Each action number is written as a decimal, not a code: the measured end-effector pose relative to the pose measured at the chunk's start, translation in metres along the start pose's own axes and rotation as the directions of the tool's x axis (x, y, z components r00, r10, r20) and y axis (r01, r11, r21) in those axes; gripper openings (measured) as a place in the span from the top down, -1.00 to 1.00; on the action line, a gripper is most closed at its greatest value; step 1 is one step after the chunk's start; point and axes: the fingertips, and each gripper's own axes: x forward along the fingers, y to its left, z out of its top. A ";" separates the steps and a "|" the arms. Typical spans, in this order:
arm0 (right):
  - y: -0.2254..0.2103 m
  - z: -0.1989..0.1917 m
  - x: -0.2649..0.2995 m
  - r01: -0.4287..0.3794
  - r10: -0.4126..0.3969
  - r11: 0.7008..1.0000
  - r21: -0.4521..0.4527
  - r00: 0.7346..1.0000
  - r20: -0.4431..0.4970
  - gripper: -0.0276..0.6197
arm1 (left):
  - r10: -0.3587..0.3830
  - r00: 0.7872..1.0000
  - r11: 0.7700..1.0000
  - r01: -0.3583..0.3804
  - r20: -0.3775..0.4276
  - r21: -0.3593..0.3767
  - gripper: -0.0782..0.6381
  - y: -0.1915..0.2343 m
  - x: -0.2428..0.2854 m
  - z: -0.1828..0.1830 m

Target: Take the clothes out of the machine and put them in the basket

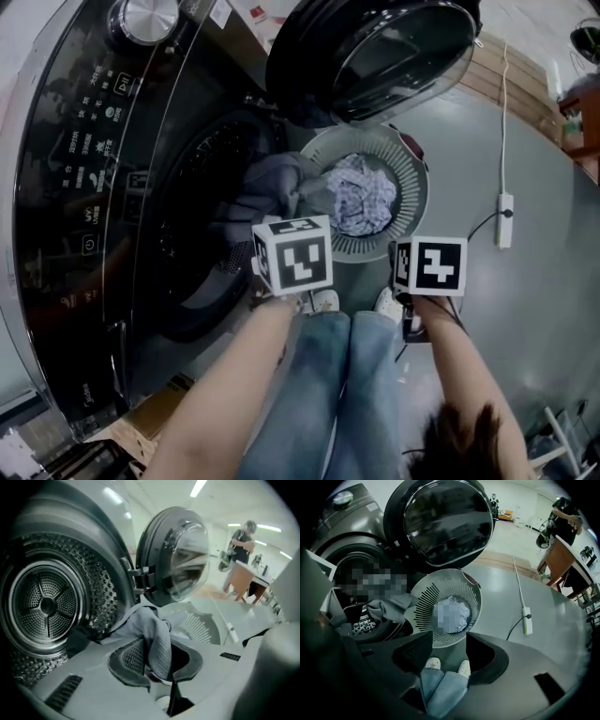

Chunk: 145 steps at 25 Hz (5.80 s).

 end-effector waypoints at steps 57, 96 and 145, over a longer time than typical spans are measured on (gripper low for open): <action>0.020 0.009 0.062 0.009 -0.008 0.995 -0.099 1.000 0.011 0.38 | 0.266 0.943 0.923 -0.189 -0.200 0.335 -0.66 0.113 0.098 -0.062; -0.039 0.000 0.022 0.055 -0.053 0.997 -0.046 0.998 0.040 0.67 | -0.362 0.932 0.931 0.359 0.038 0.059 0.67 -0.121 0.026 0.043; 0.030 -0.017 0.084 -0.023 0.015 0.983 -0.180 0.999 -0.046 0.69 | 0.106 0.955 0.987 -0.066 -0.278 0.149 -0.48 0.135 0.136 -0.075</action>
